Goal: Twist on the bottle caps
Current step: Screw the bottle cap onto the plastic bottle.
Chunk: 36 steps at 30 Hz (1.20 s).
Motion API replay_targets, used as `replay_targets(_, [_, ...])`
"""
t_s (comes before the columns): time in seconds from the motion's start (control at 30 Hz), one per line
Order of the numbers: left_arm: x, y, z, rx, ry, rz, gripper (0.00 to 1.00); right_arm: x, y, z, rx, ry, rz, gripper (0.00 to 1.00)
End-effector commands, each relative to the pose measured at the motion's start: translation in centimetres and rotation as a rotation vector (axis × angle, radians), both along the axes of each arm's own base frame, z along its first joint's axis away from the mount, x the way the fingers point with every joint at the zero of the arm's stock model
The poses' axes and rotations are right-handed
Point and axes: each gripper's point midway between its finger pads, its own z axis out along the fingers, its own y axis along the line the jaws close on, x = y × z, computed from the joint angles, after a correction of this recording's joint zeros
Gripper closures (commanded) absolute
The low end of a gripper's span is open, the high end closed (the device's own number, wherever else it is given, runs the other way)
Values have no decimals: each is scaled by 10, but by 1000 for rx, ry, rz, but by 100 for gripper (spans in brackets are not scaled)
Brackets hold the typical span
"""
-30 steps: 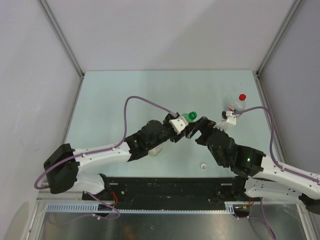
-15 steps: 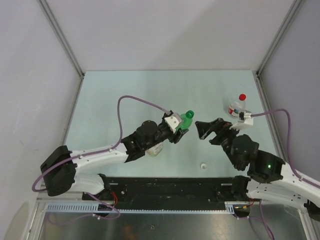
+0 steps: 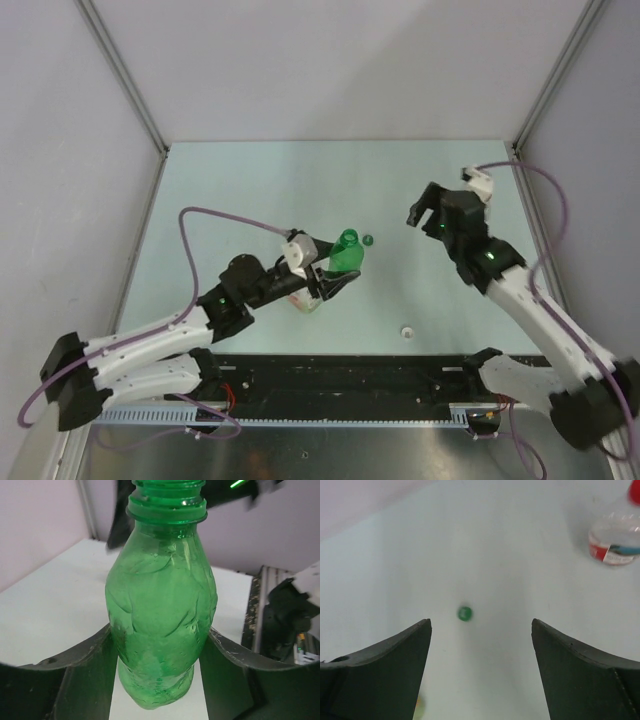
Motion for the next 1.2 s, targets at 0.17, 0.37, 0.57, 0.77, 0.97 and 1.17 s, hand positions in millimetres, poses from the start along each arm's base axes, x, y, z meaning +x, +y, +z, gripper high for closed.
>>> replay_targets(0.17, [-43,14,20,-91,97,-147,100,69,76,-129,-264,384,305,22])
replay_targets(0.37, [-43,28,-4,-18,215,-82,100,95,114,-180,-343,475,383,28])
replay_targets(0.57, [-44,43,-21,18,293,-19,100,104,123,-218,-392,579,389,35])
replay_targets(0.77, [-45,51,-33,40,338,17,100,97,117,-242,-415,668,364,40])
replay_targets(0.97, [-46,59,-47,61,359,42,100,93,115,-251,-412,699,354,46])
replay_targets(1.17, [-47,68,-58,71,404,76,100,88,110,-251,-405,730,343,59])
